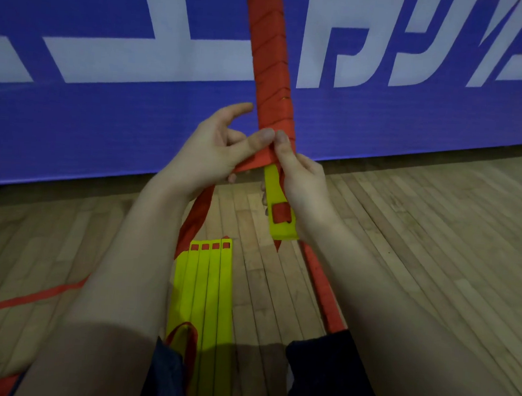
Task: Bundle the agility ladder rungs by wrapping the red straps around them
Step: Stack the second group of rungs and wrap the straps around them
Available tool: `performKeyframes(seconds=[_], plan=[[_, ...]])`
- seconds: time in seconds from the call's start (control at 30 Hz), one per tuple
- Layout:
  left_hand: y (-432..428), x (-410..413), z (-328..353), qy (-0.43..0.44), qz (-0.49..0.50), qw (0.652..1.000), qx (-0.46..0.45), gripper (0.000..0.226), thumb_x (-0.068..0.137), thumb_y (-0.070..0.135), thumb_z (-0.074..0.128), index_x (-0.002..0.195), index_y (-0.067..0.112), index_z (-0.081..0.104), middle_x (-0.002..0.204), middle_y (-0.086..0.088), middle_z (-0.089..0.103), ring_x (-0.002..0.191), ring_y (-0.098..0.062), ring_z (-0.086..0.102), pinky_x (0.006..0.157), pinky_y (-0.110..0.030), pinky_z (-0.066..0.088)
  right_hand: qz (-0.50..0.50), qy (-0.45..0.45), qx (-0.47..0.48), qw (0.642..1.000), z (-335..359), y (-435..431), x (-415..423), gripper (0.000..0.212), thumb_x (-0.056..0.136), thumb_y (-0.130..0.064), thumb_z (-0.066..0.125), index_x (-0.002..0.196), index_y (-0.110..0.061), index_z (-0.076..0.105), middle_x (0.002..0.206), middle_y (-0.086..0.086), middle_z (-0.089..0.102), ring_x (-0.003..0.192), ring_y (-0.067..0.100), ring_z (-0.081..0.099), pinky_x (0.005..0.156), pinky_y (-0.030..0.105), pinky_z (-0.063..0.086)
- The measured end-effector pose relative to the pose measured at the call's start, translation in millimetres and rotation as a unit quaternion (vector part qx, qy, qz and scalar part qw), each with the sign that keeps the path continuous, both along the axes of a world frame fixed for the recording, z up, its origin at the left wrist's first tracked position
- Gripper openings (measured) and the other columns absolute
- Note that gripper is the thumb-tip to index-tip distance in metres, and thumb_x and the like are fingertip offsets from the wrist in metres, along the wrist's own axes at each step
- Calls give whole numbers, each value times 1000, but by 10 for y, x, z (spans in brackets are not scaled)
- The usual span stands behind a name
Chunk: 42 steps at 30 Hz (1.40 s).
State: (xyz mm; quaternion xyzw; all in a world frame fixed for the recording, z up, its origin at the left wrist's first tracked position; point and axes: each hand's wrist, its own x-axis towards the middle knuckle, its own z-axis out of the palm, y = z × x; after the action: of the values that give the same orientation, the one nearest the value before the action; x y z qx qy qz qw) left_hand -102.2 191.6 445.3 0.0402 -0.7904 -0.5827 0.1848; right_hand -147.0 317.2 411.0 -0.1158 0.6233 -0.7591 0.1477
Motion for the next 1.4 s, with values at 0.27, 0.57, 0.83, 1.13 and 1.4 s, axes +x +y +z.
performKeyframes(seconds=[0.27,0.57,0.83,1.13,1.4], plan=[[-92,22,-26,-52,-35,998,32,18,88,30,64,77,16,59,61,-2,67,48,-4,58,48,-15,45,-47,47,55,996,-50,45,-118,48,89,-55,58,79,-8,57,64,16,52,55,25,52,53,36,46],[-118,6,21,-19,42,994,96,26,90,20,63,66,14,54,54,2,56,46,-7,48,45,-17,39,-23,95,96,991,-106,100,-188,50,87,-56,59,69,-10,51,63,15,54,47,20,55,43,24,43],[-236,100,82,-15,28,999,11,14,77,26,74,75,16,63,57,-3,42,45,-6,33,44,-17,25,-62,138,144,978,-147,92,-248,49,85,-59,61,65,-15,50,54,3,54,48,21,59,48,33,51],[-346,30,-287,-329,-188,919,-113,30,85,36,58,86,7,63,86,-15,73,65,-14,65,69,-23,50,-156,118,136,971,-83,220,-398,55,81,-69,56,61,-17,49,62,14,63,63,34,64,69,53,56],[-568,-100,-550,-452,-64,874,-169,45,80,60,59,89,19,76,105,-1,71,112,-16,58,97,-39,40,-168,116,114,972,-24,372,-435,54,83,-65,57,63,-16,48,55,3,55,53,22,57,67,51,56]])
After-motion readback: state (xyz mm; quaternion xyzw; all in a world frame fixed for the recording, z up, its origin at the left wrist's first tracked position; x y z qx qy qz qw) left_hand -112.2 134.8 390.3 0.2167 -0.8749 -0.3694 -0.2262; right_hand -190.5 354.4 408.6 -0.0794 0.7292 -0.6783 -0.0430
